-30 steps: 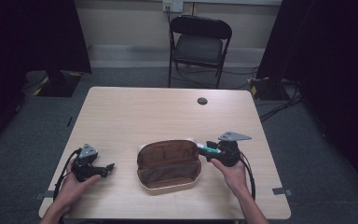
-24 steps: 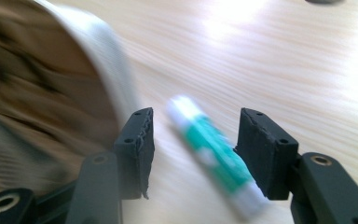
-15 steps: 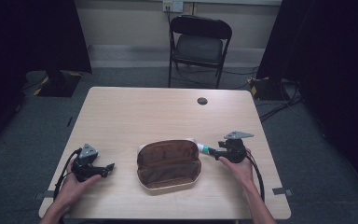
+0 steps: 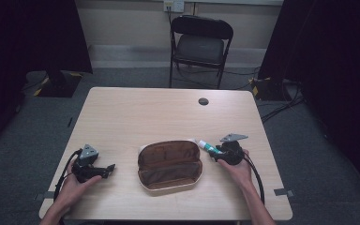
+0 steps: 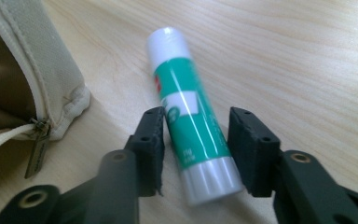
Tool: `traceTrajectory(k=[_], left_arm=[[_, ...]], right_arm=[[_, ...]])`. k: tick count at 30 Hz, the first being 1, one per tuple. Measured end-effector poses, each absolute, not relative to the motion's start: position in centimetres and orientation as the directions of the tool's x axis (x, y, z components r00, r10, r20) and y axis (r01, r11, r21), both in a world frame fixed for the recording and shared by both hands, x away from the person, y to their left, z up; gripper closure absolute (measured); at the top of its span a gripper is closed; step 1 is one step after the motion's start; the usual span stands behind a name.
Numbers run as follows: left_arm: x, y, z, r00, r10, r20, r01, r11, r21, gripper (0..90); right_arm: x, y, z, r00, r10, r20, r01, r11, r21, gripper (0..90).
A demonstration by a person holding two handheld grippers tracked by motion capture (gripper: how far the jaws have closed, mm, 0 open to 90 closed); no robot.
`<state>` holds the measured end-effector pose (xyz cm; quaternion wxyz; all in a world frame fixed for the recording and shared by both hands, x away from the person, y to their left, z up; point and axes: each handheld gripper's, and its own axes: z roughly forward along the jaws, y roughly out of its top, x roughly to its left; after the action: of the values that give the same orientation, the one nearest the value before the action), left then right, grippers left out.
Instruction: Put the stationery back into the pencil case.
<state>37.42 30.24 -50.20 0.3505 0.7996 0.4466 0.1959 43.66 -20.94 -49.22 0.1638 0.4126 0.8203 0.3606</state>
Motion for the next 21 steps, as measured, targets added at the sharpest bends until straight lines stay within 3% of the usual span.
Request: traceTrajectory(k=[4, 21], left_arm=[[37.4, 30.3, -50.2, 0.527, 0.85, 0.002, 0.576, -0.359, 0.734, 12.4], [37.3, 30.2, -50.2, 0.526, 0.851, 0.001, 0.576, -0.356, 0.736, 12.5]], right_arm=[[43.6, -20.6, -49.2, -0.611, 0.792, 0.002, 0.545, 0.418, 0.727, 65.1], [42.1, -22.2, -47.0, -0.577, 0.813, 0.072, 0.547, 0.319, 0.774, 66.1]])
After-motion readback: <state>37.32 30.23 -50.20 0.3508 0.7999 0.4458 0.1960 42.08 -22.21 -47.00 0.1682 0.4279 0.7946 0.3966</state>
